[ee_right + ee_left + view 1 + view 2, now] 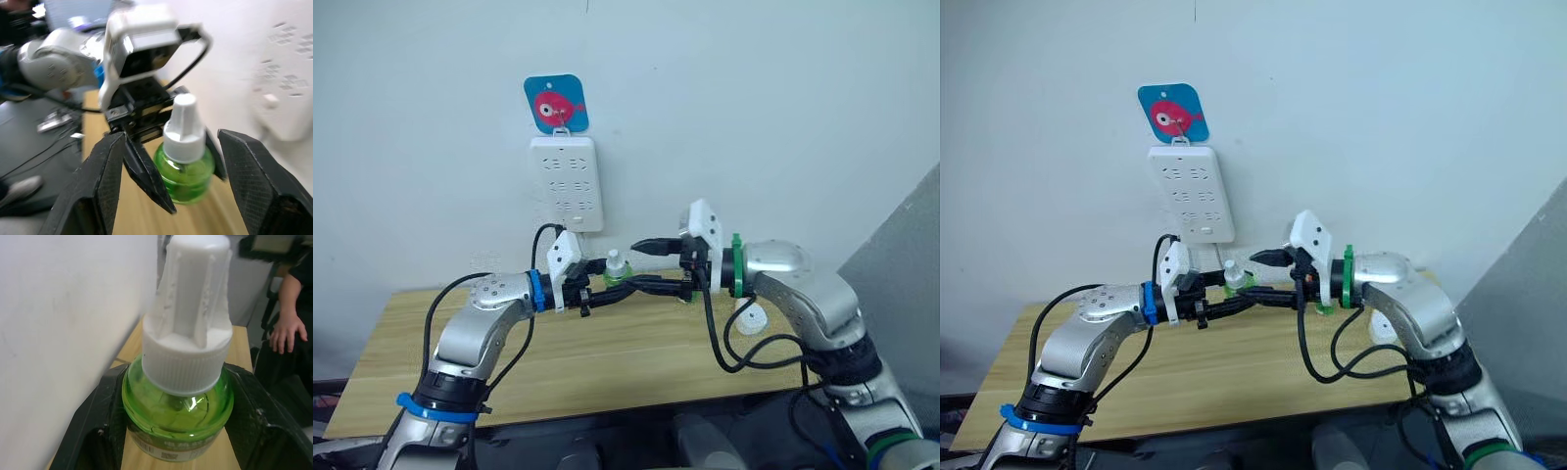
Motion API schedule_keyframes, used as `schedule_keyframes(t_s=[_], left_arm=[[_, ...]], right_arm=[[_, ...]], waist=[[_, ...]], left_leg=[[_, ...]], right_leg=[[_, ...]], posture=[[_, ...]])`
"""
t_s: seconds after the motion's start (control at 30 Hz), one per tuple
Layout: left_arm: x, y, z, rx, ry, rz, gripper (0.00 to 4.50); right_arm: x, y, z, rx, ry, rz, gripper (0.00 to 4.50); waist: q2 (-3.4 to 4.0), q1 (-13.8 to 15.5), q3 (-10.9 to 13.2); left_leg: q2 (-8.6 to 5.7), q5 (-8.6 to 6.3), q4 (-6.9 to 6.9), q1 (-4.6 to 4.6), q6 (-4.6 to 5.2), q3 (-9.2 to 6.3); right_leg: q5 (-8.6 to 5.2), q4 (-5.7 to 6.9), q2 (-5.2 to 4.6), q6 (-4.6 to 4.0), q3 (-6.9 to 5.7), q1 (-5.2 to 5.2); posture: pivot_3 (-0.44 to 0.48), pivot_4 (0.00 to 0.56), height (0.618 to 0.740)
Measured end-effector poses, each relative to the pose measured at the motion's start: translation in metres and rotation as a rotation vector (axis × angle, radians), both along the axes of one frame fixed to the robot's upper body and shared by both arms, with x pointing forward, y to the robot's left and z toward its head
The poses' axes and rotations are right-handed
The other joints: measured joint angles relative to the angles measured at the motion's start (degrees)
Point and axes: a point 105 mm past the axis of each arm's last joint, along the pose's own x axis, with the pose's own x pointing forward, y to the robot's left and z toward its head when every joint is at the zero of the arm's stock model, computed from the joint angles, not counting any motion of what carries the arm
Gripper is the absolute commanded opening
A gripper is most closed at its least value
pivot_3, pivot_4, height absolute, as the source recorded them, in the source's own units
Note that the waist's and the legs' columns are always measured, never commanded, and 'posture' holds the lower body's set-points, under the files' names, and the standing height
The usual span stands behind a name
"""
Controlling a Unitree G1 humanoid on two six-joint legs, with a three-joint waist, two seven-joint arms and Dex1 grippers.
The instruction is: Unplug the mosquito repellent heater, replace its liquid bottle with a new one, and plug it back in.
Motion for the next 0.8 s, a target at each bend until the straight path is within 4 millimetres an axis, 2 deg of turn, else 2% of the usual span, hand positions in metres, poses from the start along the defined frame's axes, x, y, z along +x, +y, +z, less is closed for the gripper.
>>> schedule_keyframes(t_s=[0.17, 0.33, 0.5, 0.6, 0.73, 0.8], left_arm=[[0.003, -0.004, 0.000, -0.025, -0.001, 0.032, 2.29], [0.007, -0.006, 0.004, -0.035, -0.016, 0.052, 2.29], [0.010, -0.008, 0.006, -0.042, -0.026, 0.071, 2.29], [0.011, -0.009, 0.005, -0.045, -0.026, 0.078, 2.29], [0.009, -0.009, 0.004, -0.041, -0.026, 0.078, 2.29], [0.008, -0.008, 0.002, -0.038, -0.022, 0.080, 2.29]], right_arm=[[0.002, 0.013, -0.008, 0.062, 0.006, -0.175, 3.19], [0.006, 0.025, -0.009, 0.086, 0.009, -0.241, 3.19], [0.012, 0.028, -0.020, 0.060, 0.031, -0.271, 3.19], [0.012, 0.032, -0.019, 0.063, 0.026, -0.264, 2.61], [0.014, 0.033, -0.020, 0.075, 0.026, -0.255, 1.21], [0.014, 0.034, -0.021, 0.072, 0.030, -0.248, 1.07]], waist=[[0.01, -0.34, 0.00], [0.01, -0.62, 0.00], [0.01, -0.72, 0.00], [0.01, -0.86, 0.00], [0.01, -0.87, 0.00], [0.01, -0.85, 0.00]], left_leg=[[0.10, 0.00, -0.01, 0.05, 0.00, 0.06], [0.11, 0.00, -0.02, 0.02, -0.01, 0.04], [0.11, 0.00, -0.04, 0.03, -0.01, 0.04], [0.12, 0.00, -0.05, 0.03, -0.01, 0.04], [0.12, 0.00, -0.06, 0.02, -0.01, 0.04], [0.12, 0.00, -0.06, 0.02, -0.01, 0.03]], right_leg=[[-0.02, 0.02, 0.17, 0.04, 0.07, -0.01], [-0.02, -0.02, 0.20, 0.03, 0.05, -0.01], [-0.02, -0.02, 0.20, 0.03, 0.06, -0.02], [-0.03, -0.02, 0.22, 0.03, 0.05, -0.03], [-0.03, -0.03, 0.22, 0.03, 0.06, -0.03], [-0.03, -0.03, 0.22, 0.03, 0.05, -0.03]], posture=[[-0.224, 0.067, 0.740], [-0.218, 0.066, 0.740], [-0.209, 0.064, 0.740], [-0.198, 0.064, 0.740], [-0.189, 0.063, 0.740], [-0.186, 0.062, 0.740]])
